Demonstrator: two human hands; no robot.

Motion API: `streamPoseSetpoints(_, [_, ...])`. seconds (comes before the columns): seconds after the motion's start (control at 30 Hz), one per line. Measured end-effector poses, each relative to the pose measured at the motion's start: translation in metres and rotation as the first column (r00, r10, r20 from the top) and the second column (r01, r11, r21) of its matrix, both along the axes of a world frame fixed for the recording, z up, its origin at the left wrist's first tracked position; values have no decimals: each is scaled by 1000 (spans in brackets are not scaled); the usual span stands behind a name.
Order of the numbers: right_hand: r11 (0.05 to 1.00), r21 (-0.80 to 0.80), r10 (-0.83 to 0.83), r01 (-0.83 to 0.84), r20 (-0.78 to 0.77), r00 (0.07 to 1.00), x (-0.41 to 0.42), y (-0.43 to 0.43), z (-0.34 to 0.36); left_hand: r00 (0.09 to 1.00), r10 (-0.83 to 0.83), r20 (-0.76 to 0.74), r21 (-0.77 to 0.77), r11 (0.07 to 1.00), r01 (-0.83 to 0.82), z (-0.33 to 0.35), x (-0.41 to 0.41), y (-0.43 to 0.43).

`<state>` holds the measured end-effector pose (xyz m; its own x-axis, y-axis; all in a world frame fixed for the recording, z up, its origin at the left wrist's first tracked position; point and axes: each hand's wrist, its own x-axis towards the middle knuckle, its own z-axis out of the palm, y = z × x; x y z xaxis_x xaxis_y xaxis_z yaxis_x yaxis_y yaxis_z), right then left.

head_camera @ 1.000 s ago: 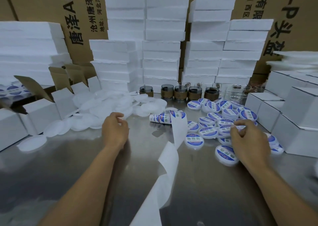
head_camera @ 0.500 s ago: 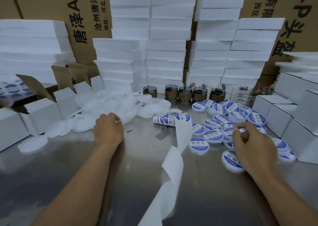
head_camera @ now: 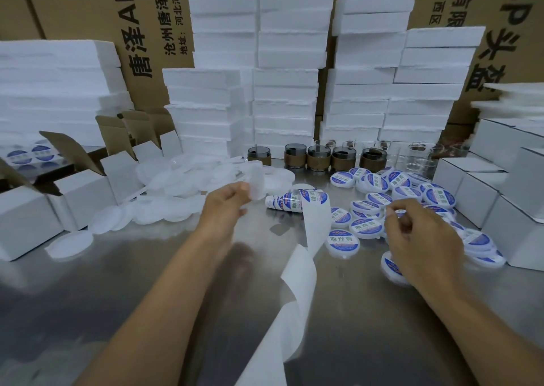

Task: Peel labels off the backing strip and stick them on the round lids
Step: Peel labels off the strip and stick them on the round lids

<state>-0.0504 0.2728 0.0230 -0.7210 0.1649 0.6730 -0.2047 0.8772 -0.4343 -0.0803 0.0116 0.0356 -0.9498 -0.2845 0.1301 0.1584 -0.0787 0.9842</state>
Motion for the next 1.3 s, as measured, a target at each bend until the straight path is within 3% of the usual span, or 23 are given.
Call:
streamPoseSetpoints(0.07, [996,42,77,-73,-79,994,6,-12,3,977,-214,-15,248,946,211,4,7,12])
streamPoseSetpoints(0.17, [976,82,212,-202,-136,968,13,-32,3,924,-378,-55,353,858,372,6,16,28])
streamPoseSetpoints(0.23, [954,17,300,-300,-54,952,15,-44,1,892,-446,-76,343,828,443,5,20,37])
streamPoseSetpoints(0.3, [913,-148,390,-380,43,920,17,-54,-2,864,-496,-80,308,813,495,5,23,43])
streamPoseSetpoints(0.5, [646,-636,525,-423,-33,850,14,-64,0,817,-576,-39,175,801,573,2,28,49])
streamPoseSetpoints(0.63, [578,-700,574,-420,-17,819,15,-65,1,820,-572,-22,152,809,568,4,27,50])
streamPoseSetpoints(0.77, [535,-720,641,-442,5,768,17,-70,0,847,-527,-70,23,848,529,-2,29,57])
streamPoseSetpoints(0.9, [567,-691,655,-449,47,754,14,-67,3,879,-462,-120,65,880,471,-5,26,55])
streamPoseSetpoints(0.97, [598,-696,585,-398,39,810,3,-61,7,903,-409,-132,171,888,427,-3,23,48])
streamPoseSetpoints(1.07, [716,-634,414,-292,48,909,-23,-53,12,949,-297,-103,326,892,314,-3,18,40])
streamPoseSetpoints(1.2, [861,-482,297,-159,223,929,-55,-56,12,969,-237,-71,463,853,243,-9,10,35])
streamPoseSetpoints(1.3, [897,-435,251,-78,358,899,-69,-61,11,974,-214,-71,492,842,220,-13,6,33])
